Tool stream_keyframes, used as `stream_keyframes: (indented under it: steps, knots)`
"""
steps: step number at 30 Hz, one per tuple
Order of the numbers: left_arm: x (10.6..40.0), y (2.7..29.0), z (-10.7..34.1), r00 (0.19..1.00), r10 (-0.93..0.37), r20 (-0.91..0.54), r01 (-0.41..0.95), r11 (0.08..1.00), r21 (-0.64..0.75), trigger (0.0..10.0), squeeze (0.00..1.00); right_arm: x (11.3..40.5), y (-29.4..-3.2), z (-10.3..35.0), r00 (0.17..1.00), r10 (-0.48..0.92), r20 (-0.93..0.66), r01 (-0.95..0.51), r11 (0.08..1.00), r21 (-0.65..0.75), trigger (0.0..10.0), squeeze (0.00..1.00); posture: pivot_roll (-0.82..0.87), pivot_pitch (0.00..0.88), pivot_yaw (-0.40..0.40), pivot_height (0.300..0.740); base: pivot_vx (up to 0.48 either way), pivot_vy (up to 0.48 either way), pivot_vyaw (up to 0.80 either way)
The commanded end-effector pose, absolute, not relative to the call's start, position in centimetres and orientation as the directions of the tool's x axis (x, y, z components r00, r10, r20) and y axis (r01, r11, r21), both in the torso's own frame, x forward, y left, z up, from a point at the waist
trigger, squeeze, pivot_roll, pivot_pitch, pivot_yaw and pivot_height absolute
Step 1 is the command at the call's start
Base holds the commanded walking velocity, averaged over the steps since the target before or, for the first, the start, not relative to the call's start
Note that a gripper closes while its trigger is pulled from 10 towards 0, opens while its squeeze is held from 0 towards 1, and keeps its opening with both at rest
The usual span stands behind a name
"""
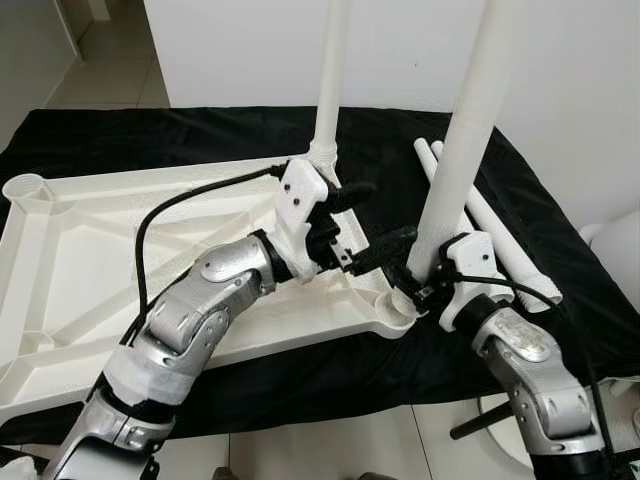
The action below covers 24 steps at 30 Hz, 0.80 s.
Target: Building children table
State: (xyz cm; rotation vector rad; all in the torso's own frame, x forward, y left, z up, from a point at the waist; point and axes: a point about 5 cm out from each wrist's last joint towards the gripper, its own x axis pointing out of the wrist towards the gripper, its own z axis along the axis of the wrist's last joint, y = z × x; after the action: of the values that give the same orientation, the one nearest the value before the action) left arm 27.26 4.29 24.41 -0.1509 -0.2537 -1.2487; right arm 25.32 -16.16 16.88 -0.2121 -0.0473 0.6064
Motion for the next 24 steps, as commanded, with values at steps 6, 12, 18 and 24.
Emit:
stream_keyframes:
  steps: [6,12,18,24]
  knots:
    - [26.9,4.3,26.7,0.158,-0.917,0.366,0.987,0.156,-0.035,10.0,0.0,25.3,-15.9,17.6,0.784,0.62,-0.013,-0.606,0.761,-0.233,10.0,0.0,0.02,0.0,-0.021,0.74,0.0,0.0,0.0]
    - [26.4,4.6,28.6,0.024,-0.908,0.419,0.999,0.013,-0.031,10.0,0.0,25.4,-15.4,17.8,0.737,0.674,-0.053,-0.665,0.708,-0.239,10.0,0.0,0.02,0.0,-0.016,0.74,0.0,0.0,0.0]
    - [27.0,3.7,28.6,0.036,-0.943,0.33,0.999,0.046,0.023,10.0,0.0,24.7,-14.8,17.7,0.643,0.751,-0.147,-0.762,0.61,-0.215,10.0,0.0,0.02,0.0,-0.015,0.74,0.0,0.0,0.0]
    - [27.1,3.1,28.8,0.049,-0.952,0.301,0.996,0.07,0.059,10.0,0.0,24.4,-14.8,17.4,0.6,0.776,-0.194,-0.799,0.568,-0.197,10.0,0.0,0.02,0.0,-0.012,0.74,0.0,0.0,0.0]
